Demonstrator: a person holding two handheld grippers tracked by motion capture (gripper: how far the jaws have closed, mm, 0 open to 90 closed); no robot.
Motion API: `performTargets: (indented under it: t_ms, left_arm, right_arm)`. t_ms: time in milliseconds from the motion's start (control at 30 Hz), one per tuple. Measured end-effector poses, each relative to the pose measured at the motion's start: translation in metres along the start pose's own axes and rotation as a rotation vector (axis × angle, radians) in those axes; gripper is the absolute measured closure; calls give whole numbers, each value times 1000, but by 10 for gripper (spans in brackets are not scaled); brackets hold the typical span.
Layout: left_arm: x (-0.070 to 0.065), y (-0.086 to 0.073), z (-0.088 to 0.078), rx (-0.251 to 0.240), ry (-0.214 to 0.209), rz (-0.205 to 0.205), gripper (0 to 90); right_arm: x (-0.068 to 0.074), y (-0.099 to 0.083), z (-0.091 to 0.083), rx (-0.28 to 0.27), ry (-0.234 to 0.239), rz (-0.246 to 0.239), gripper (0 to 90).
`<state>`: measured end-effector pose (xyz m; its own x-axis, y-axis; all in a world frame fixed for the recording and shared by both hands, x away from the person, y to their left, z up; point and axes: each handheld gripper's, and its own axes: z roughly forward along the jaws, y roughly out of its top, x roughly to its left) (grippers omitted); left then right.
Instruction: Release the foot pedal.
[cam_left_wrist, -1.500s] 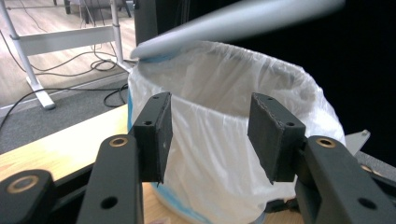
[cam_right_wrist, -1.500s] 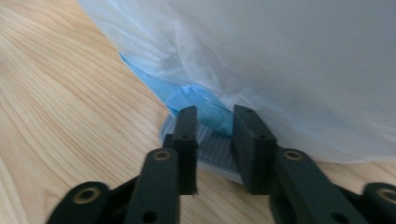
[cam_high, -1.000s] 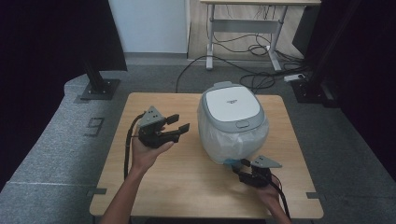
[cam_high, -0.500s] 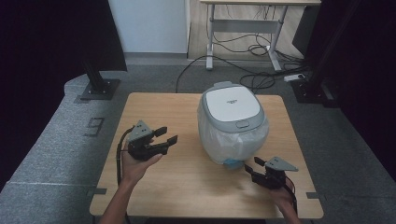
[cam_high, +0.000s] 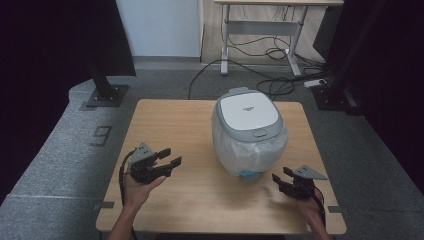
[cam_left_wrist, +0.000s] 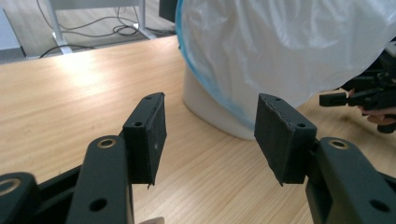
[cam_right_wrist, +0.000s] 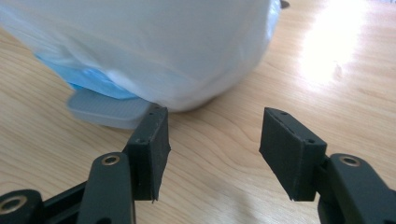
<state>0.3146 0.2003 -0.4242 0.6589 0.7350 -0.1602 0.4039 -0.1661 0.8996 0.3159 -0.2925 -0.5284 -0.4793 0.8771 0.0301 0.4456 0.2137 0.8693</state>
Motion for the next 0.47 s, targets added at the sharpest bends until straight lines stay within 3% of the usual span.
performTargets:
  t_ms: [467]
  left_arm:
    - [4, -5, 2, 7, 10, -6, 430]
  right_arm:
    - [-5, -1, 2, 7, -17, 12, 396]
